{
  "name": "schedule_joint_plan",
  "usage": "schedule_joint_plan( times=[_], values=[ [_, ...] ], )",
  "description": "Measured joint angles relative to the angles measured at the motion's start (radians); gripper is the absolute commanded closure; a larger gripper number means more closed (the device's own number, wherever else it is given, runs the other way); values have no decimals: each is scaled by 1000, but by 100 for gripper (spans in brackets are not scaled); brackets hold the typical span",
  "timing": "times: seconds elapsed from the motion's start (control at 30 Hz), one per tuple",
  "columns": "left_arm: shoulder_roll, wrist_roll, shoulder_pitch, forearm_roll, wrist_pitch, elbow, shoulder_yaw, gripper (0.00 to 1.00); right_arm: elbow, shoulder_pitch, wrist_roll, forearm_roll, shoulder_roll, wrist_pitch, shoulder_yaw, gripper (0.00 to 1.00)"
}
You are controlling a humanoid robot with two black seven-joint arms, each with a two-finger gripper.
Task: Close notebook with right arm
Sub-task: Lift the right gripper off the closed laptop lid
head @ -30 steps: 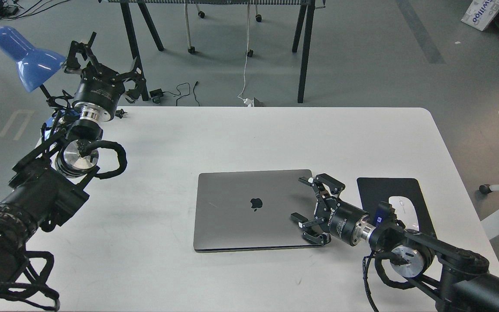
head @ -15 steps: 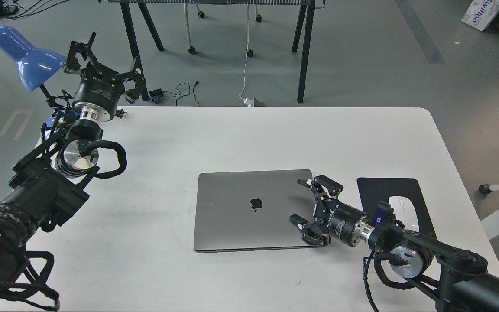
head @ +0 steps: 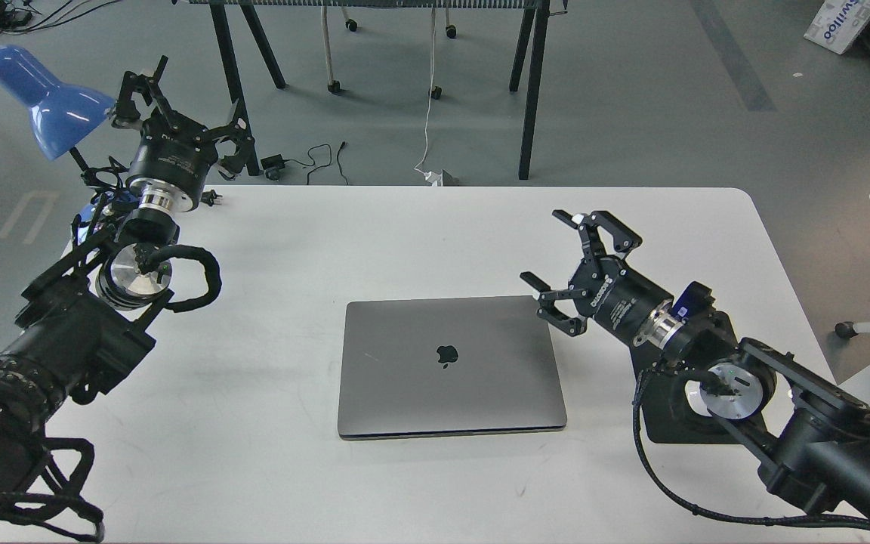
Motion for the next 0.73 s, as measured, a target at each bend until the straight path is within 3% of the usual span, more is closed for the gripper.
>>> schedule_joint_plan(
  times=[0.3, 0.5, 0.73],
  values=[
    [0, 0, 0, 0, 0, 0, 0, 0, -187, 90, -33, 79, 2, -5, 286, 0],
    [0, 0, 0, 0, 0, 0, -1, 0, -353, 156, -36, 238, 3, 5, 298, 0],
    [1, 0, 0, 0, 0, 0, -1, 0, -377, 161, -32, 265, 3, 7, 287, 0]
  ],
)
